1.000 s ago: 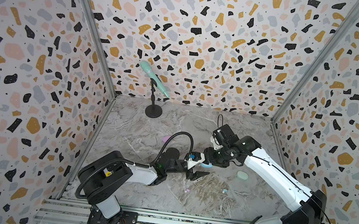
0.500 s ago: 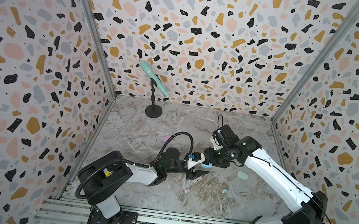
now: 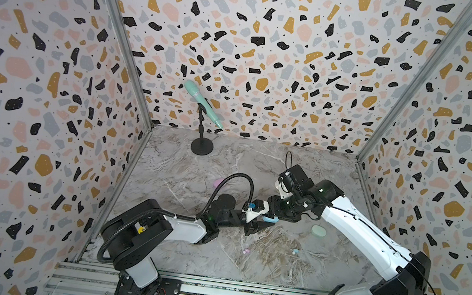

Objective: Insert wireless bluetooth earbuds into charging case
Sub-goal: Pass the charging case.

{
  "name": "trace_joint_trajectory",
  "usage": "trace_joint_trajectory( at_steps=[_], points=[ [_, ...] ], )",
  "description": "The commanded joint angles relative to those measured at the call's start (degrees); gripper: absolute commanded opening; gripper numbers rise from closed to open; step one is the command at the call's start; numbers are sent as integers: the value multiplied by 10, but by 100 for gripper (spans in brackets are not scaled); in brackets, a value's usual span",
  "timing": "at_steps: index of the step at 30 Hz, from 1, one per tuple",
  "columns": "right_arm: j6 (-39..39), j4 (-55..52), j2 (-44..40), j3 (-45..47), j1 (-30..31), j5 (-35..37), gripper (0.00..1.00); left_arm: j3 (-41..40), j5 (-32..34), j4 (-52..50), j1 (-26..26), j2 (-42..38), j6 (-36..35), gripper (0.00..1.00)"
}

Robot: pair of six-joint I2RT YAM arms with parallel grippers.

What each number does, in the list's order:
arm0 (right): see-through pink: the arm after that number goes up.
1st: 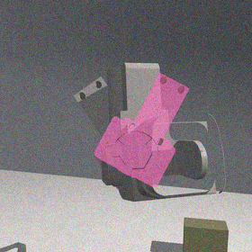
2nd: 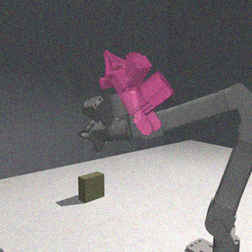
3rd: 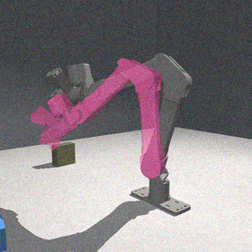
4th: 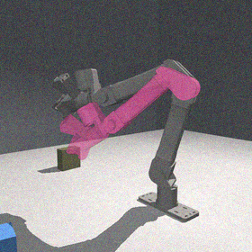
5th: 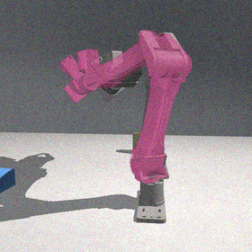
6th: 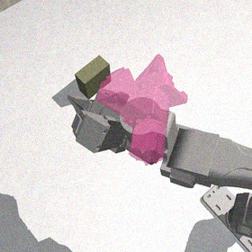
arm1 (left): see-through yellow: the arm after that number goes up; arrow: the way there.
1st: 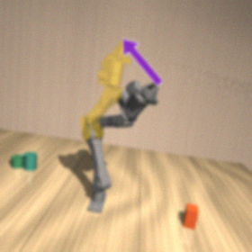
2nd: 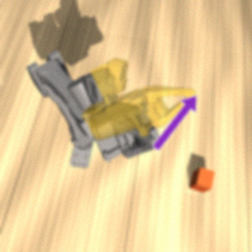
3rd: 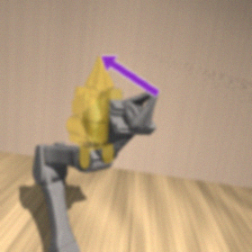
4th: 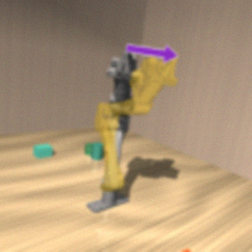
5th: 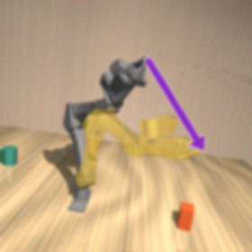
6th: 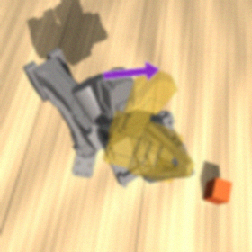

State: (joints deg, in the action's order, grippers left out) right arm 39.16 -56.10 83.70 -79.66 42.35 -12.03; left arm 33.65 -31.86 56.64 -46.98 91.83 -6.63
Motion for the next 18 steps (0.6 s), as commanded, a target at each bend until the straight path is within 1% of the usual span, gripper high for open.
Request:
trace_joint_trajectory(
  at_steps=[1, 15, 17, 18],
  points=[
    [7, -8, -21, -14, 4, 1, 53, 13, -8, 28, -1, -15, -4, 46],
    [12, -4, -26, -15, 3, -6, 55, 17, -13, -4, -1, -24, -15, 38],
    [10, -9, -25, -22, 3, -7, 59, 19, -11, -13, -1, -26, -19, 37],
    [9, -12, -24, -25, 2, -5, 62, 18, -11, -15, -2, -27, -21, 37]
  ],
)
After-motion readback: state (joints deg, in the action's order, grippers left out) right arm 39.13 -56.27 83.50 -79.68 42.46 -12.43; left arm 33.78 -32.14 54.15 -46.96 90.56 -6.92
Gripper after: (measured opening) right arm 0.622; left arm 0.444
